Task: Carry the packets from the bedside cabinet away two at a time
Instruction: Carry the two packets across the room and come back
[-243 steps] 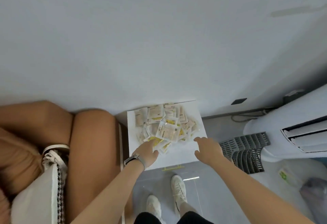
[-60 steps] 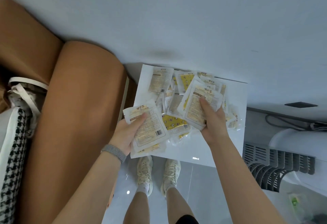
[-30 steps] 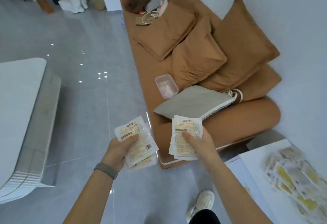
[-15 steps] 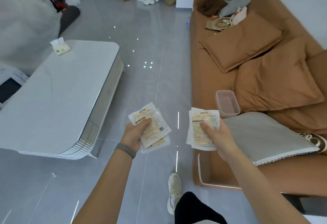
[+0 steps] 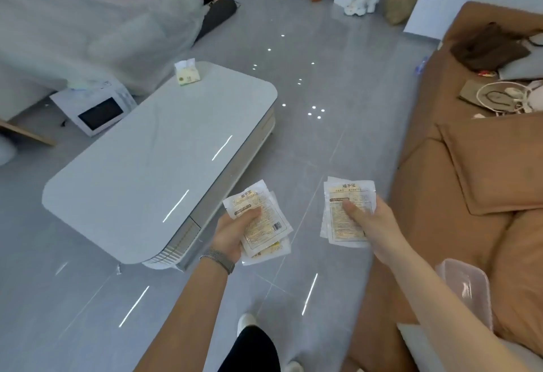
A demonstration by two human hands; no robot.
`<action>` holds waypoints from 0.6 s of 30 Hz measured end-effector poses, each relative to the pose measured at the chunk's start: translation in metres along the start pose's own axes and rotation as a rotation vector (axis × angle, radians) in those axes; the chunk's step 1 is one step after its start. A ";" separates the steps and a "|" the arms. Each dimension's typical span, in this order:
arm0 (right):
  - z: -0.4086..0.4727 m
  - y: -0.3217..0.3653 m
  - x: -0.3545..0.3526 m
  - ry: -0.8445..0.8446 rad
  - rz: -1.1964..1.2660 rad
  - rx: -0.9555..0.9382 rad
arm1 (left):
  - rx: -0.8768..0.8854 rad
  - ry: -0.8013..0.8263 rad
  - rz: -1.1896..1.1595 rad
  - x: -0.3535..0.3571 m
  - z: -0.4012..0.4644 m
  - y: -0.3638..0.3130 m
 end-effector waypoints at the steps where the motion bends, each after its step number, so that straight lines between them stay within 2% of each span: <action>1: 0.023 0.010 0.015 0.027 -0.026 0.001 | 0.004 -0.030 -0.013 -0.006 0.015 -0.010; 10: 0.213 0.085 0.139 0.207 -0.149 0.013 | -0.006 -0.319 -0.189 -0.056 0.165 -0.085; 18: 0.343 0.110 0.179 0.336 -0.269 0.093 | -0.001 -0.498 -0.338 -0.061 0.241 -0.113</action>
Point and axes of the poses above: each hand's wrist, its own z-axis towards the middle knuckle, its own x-axis out of the palm, y = z × x, the point moved 4 cm from there along z, towards the middle knuckle, and after that the axes turned 2 degrees about x, right-handed, at the moved point
